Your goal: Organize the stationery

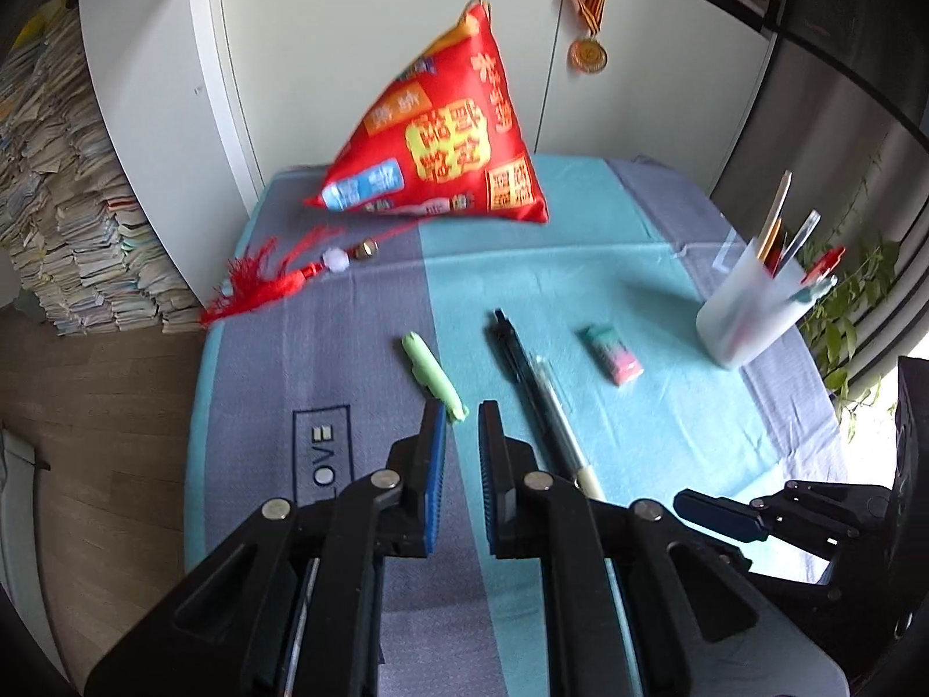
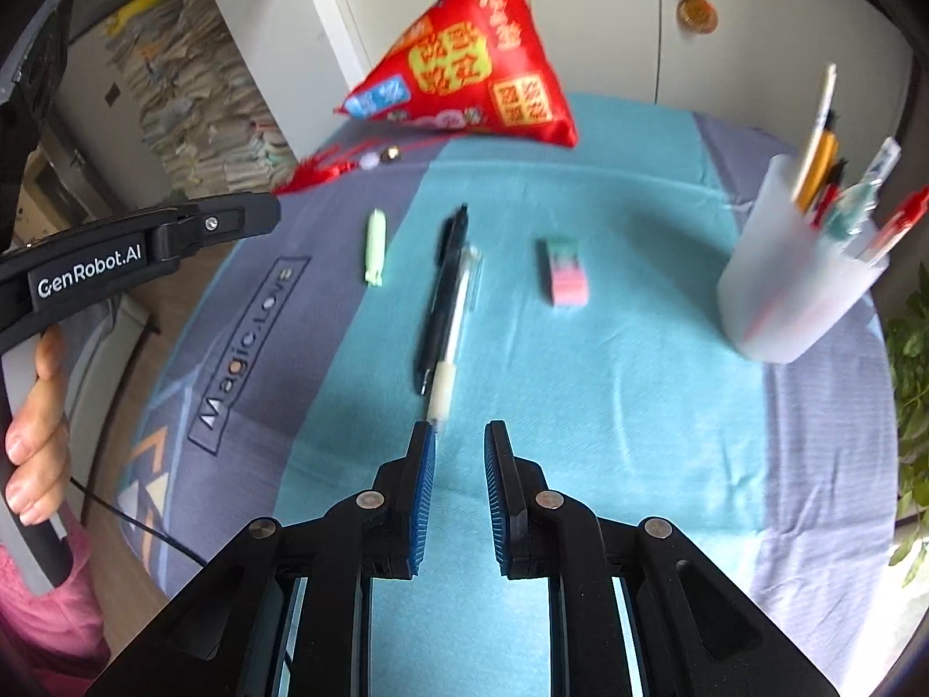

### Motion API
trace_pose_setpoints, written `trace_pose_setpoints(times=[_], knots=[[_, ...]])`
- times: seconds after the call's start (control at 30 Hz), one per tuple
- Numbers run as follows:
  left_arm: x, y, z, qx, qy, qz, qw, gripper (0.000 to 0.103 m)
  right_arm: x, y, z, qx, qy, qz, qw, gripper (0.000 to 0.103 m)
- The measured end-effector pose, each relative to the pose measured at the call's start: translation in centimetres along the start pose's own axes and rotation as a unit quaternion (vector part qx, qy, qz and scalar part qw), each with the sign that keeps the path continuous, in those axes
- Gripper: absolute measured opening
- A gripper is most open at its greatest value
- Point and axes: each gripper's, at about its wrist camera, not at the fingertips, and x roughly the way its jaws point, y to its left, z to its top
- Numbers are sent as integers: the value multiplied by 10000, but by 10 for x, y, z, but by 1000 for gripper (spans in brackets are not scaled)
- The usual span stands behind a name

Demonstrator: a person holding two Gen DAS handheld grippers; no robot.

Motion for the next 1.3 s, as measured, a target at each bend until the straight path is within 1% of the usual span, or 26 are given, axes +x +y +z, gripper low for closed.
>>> trace_pose_setpoints(times=[0.1,0.13,0.2,0.27,0.33,0.57,0.6,0.63,0.67,0.83,1.03,1.13,1.17,1.2,1.23,1.3], knots=[[10,1,-6,-38,128,-87,9999,9,10,5,1,-54,133,-8,9999,18],[12,1,-7,-45,156,-95,9998,10,14,5,1,-41,172,-24,9998,20],[16,1,-10,-55,201,-111,9997,11,19,4,3,13,220,-50,9997,29],[20,3,-13,-98,241,-133,9996,16,23,2,4,47,254,-45,9997,29],[24,5,-14,-153,275,-137,9994,19,27,2,6,49,273,-67,9996,29],[37,5,-16,-210,408,-135,9989,19,42,10,10,-225,356,-197,9989,29],[39,5,-16,-196,422,-143,9988,19,42,12,10,-284,288,-256,9989,25],[40,3,-16,-177,436,-146,9988,19,42,13,11,-341,308,-296,9985,20],[41,2,-16,-157,454,-142,9987,19,43,13,11,-361,327,-304,9984,11],[52,-11,-17,-34,587,-256,9979,19,32,1,7,-288,266,-429,9983,11],[73,-33,-13,78,780,-451,9959,19,9,-21,-17,-288,396,-469,9977,11],[85,-44,-10,142,846,-393,9955,25,-2,-28,-30,-217,441,-448,9978,11],[89,-47,-9,163,869,-332,9955,26,-5,-28,-33,-210,441,-450,9978,11],[89,-50,-8,202,781,-252,9964,26,-8,-29,-36,-205,439,-434,9979,11],[91,-52,-7,235,789,-202,9964,26,-10,-30,-39,-192,439,-407,9980,11],[92,-56,-7,302,775,-149,9964,25,-14,-30,-44,-172,437,-368,9982,11]])
